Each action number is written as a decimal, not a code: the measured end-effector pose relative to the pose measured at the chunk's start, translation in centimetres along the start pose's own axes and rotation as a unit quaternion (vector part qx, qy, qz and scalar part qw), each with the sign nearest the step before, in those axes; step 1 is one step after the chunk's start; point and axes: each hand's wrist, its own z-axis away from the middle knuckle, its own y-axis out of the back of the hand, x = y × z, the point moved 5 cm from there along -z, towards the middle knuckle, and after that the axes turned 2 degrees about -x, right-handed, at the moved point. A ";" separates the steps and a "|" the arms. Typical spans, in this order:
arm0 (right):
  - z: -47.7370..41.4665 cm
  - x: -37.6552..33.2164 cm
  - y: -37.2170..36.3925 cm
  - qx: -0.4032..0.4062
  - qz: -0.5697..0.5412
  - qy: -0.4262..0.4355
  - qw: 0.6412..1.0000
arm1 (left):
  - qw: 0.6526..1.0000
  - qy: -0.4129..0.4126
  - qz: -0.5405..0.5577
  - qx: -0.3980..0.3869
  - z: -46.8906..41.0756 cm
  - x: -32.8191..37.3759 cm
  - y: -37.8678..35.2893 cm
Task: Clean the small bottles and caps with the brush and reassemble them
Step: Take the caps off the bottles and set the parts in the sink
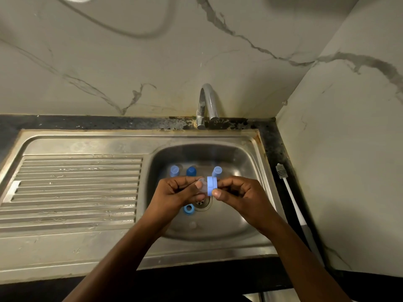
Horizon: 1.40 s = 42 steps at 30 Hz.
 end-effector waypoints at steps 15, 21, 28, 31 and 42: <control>-4.1 11.1 3.8 -0.044 0.274 -0.132 0.952 | 0.994 0.059 -0.006 0.091 1.1 -2.4 1.8; -6.6 17.7 1.2 -0.134 0.429 -0.156 0.880 | 0.987 0.092 0.034 0.128 1.7 -3.8 1.6; -7.5 23.9 -0.4 -0.186 0.469 -0.168 0.847 | 0.982 0.117 0.026 0.148 2.5 -5.2 1.8; -7.7 26.5 -0.4 -0.196 0.478 -0.158 0.841 | 0.980 0.130 0.022 0.151 2.8 -5.6 1.8; -7.8 27.3 -0.3 -0.219 0.483 -0.160 0.833 | 0.976 0.152 0.012 0.157 3.1 -6.5 2.3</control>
